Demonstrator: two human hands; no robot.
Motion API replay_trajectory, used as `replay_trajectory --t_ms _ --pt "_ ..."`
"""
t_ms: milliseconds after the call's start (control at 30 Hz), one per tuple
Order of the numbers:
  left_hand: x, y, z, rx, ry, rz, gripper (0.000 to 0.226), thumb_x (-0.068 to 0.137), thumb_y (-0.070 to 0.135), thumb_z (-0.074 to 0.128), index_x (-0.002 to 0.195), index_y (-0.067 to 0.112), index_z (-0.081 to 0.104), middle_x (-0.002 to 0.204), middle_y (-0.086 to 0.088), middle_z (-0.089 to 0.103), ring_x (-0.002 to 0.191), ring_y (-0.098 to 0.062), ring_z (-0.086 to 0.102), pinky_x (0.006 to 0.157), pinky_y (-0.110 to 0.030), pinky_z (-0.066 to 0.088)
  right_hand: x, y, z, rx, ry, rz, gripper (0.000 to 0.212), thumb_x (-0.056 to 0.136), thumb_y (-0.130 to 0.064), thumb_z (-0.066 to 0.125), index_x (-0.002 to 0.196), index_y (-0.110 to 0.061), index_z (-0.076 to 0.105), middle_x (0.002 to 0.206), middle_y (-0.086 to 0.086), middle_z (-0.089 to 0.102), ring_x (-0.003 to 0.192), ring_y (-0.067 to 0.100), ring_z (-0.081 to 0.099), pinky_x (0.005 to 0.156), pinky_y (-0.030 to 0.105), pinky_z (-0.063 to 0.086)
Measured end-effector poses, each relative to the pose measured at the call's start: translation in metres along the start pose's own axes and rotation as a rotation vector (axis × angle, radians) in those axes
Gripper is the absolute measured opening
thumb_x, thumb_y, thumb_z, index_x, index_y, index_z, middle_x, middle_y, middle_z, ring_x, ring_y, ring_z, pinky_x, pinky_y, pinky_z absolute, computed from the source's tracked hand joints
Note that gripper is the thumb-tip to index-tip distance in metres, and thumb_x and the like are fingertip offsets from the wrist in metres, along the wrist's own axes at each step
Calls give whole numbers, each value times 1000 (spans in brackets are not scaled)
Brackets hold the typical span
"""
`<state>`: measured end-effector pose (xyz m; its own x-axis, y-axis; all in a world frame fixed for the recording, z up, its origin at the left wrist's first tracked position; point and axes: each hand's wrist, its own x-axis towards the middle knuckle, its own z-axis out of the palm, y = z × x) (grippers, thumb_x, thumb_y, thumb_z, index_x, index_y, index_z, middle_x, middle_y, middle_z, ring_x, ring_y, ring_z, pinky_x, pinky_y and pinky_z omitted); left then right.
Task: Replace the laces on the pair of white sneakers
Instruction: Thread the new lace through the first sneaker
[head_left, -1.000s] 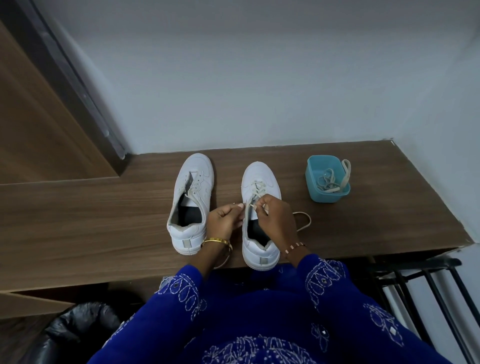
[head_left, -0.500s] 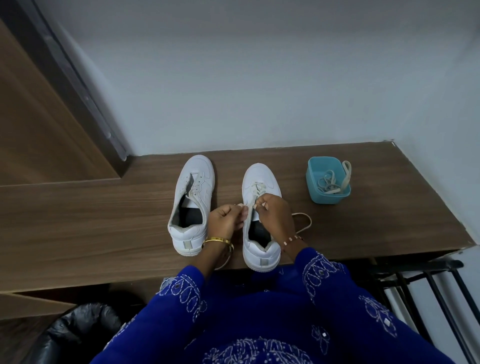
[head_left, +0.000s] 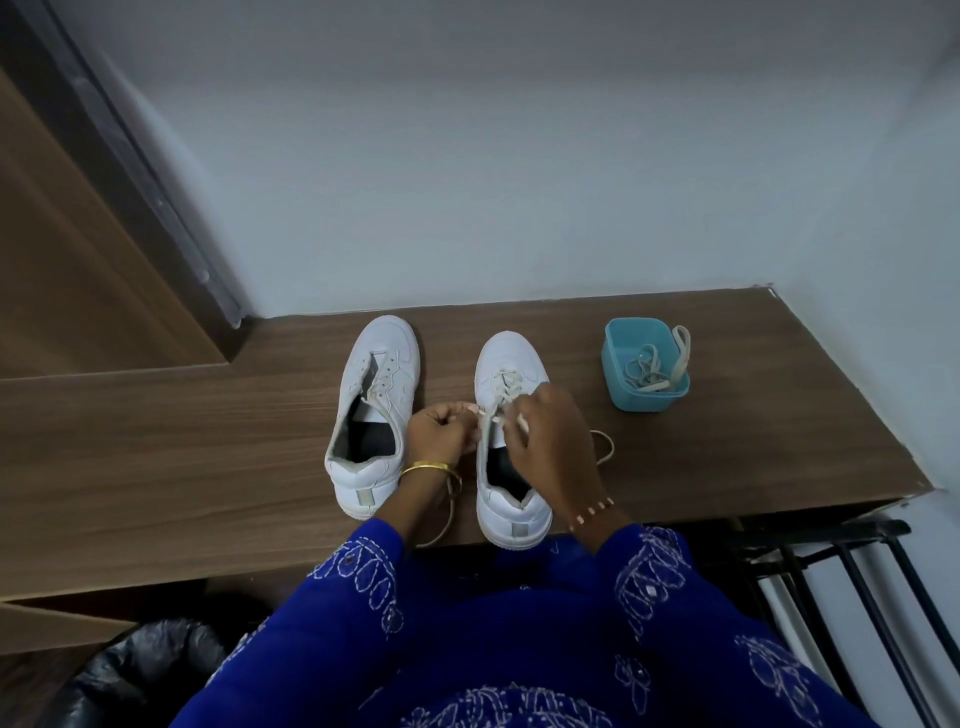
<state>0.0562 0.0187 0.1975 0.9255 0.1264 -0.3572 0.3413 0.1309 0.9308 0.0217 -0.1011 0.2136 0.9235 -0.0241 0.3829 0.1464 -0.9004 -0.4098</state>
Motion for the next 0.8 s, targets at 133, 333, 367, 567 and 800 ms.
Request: replay_trajectory --t_ms 133,333,367,567,800 --pt "3 26 -9 -173 109 29 24 91 3 51 70 11 59 49 2 60 46 -10 57 47 -19 50 -18 8 3 -47 -123 -47 38 76 -38 55 51 -9 53 59 5 50 49 20 51 44 23 28" --pt "11 79 -42 -540 282 164 25 99 8 30 80 15 43 52 1 55 31 -9 45 39 -21 48 -18 33 -6 28 -247 -58 20 81 -27 61 70 -10 66 72 4 57 63 19 56 53 24 35" --pt "11 81 -44 -449 305 200 26 97 5 31 78 17 44 46 3 50 29 -7 39 35 -17 41 -20 35 -9 63 -255 -54 15 81 -23 63 73 -11 66 74 3 57 64 17 55 54 24 36" --pt "-6 42 -23 532 -21 325 17 94 15 46 85 15 61 71 -10 61 65 -23 57 63 -31 46 -29 40 -13 148 -218 313 45 76 -32 71 54 -23 33 51 -9 40 49 7 39 50 20 30" --pt "-10 18 -3 1071 -158 338 27 91 30 54 96 4 62 92 -18 67 90 -33 60 70 -30 41 -21 41 -8 152 -501 454 51 81 -33 67 44 -10 40 43 2 43 41 10 42 45 18 33"
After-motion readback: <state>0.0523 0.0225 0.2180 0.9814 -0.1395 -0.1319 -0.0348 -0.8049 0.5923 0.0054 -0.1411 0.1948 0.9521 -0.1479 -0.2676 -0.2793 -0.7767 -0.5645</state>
